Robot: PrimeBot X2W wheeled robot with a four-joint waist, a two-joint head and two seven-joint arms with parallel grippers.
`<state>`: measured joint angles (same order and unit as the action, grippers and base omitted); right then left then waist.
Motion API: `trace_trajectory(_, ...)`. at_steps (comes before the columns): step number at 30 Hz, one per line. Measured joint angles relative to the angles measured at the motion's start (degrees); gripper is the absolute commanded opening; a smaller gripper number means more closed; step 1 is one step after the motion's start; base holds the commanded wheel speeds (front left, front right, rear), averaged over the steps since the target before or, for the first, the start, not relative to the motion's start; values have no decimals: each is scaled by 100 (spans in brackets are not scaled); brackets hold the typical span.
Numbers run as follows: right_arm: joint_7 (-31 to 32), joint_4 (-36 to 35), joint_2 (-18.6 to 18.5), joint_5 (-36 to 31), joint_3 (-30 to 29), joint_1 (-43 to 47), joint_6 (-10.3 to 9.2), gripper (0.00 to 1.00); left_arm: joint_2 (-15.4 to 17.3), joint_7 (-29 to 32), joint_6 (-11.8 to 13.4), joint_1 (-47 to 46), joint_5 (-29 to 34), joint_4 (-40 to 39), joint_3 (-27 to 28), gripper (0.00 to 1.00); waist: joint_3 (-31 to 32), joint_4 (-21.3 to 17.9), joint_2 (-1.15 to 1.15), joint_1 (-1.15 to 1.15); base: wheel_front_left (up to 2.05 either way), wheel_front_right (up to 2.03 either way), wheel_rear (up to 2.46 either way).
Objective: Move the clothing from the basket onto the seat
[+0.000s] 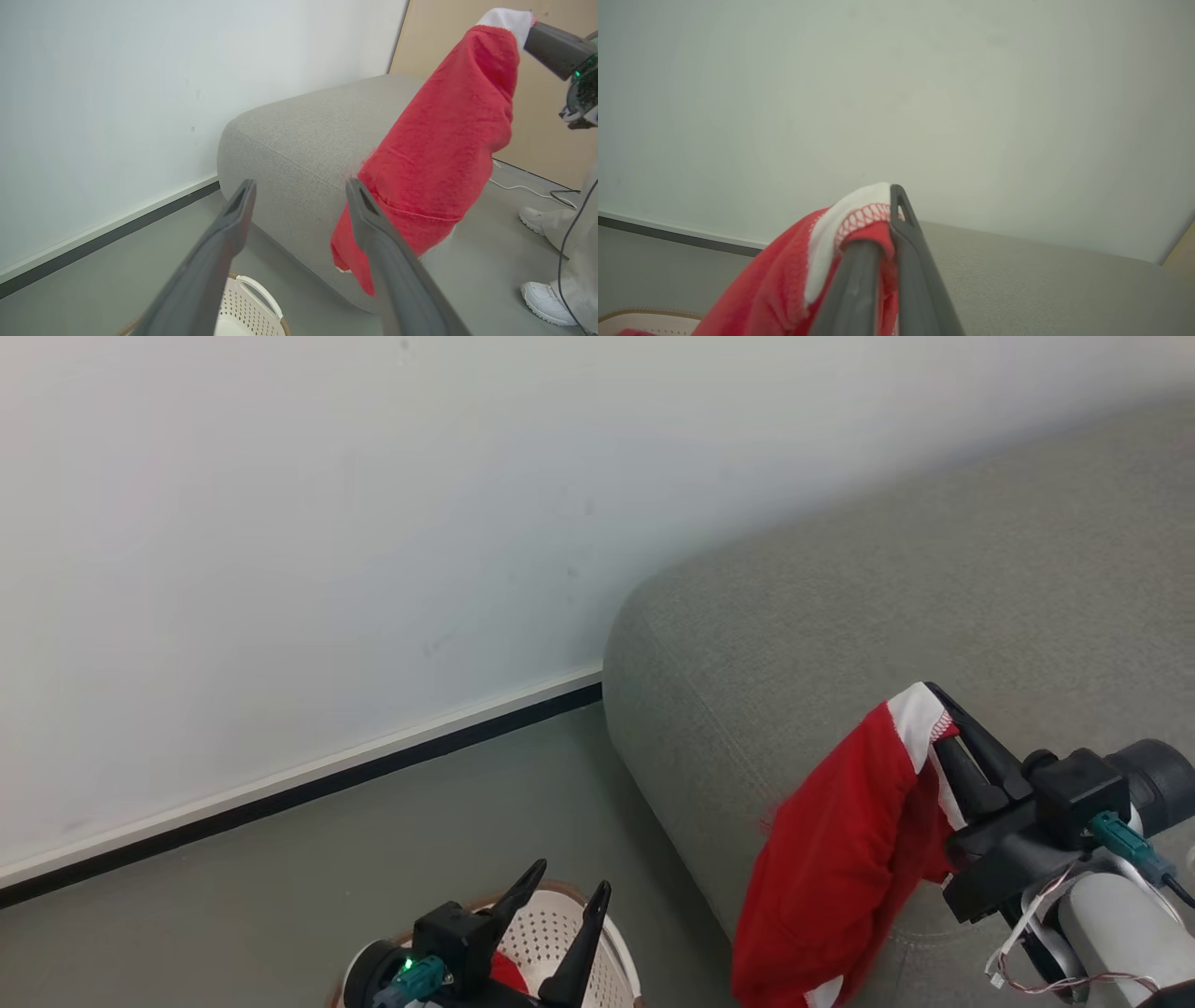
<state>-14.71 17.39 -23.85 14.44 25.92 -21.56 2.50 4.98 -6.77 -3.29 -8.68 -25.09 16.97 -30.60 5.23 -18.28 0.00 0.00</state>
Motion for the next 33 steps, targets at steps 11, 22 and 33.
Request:
trace_trajectory(11,12,-620,-220,-3,-114,186,-64,0,-73,-47,76,59,7,-34,-145,100,-224,-472,0,0,0,0,0)
trace_trajectory(22,270,-260,-291,138,-454,-1142,111,0,-7,15,86,-155,159,-240,-194,100,-734,-396,0,0,0,0,0)
trace_trajectory(33,571,1020,-538,291,-987,-3416,188,0,249,246,127,-561,392,-533,-164,100,-1425,54,0,1,0,0,0)
